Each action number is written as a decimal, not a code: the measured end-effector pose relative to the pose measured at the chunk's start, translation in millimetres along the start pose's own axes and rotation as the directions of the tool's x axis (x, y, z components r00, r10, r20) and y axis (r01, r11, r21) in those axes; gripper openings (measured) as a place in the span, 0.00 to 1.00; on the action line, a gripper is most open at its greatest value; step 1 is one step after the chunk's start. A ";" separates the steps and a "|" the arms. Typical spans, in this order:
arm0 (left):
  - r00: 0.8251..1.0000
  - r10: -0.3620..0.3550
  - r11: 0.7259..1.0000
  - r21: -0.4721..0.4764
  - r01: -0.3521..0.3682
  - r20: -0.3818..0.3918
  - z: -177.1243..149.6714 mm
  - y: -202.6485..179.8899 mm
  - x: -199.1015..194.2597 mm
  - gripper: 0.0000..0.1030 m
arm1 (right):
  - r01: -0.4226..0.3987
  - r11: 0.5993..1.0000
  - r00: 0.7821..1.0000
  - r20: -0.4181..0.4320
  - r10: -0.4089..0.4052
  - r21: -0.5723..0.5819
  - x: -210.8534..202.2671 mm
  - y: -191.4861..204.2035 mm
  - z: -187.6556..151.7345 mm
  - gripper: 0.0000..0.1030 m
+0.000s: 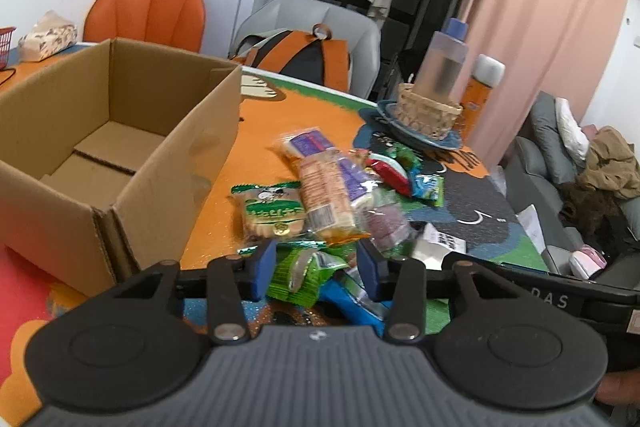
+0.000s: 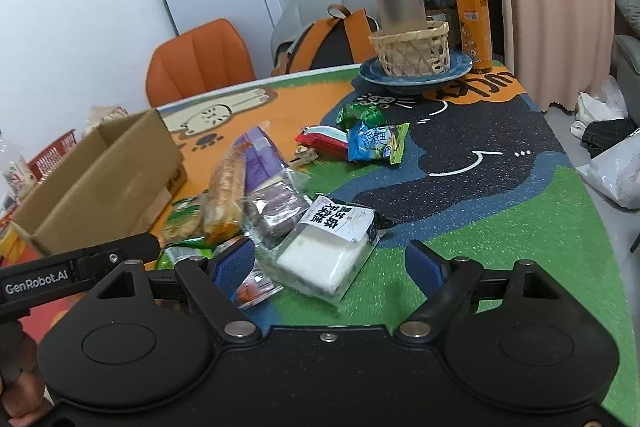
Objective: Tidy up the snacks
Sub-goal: 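Grasp the green snack pack with the left gripper while the right grasps the white square pack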
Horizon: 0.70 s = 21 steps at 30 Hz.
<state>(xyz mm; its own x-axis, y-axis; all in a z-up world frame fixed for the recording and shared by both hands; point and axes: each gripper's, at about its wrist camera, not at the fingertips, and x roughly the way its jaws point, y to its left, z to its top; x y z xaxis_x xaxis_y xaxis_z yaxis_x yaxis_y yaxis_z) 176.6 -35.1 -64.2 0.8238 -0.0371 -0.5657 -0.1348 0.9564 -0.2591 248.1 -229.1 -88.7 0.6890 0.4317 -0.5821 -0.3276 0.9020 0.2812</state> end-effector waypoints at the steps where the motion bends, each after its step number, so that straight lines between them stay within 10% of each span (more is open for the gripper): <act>1: 1.000 0.005 1.000 -0.001 -0.005 -0.001 -0.3 0.9 2.4 0.42 | 0.003 1.000 1.000 -0.002 -0.003 -0.002 3.3 0.6 1.1 0.80; 16: 0.997 0.056 0.998 -0.025 -0.058 -0.048 -11.6 4.2 29.9 0.43 | 0.050 0.998 0.998 -0.043 -0.052 -0.038 42.0 7.5 3.1 0.78; 21: 0.997 0.040 0.999 -0.029 -0.042 -0.070 -18.7 4.0 28.5 0.27 | 0.051 0.997 0.998 -0.039 -0.053 -0.057 33.5 8.0 -3.0 0.57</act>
<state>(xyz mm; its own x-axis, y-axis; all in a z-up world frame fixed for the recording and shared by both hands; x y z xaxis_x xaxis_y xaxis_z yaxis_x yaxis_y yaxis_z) 189.3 -37.8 -96.0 0.7774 -0.0187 -0.6287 -0.1854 0.9483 -0.2574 266.6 -207.4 -108.2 0.6795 0.3832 -0.6256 -0.3284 0.9214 0.2077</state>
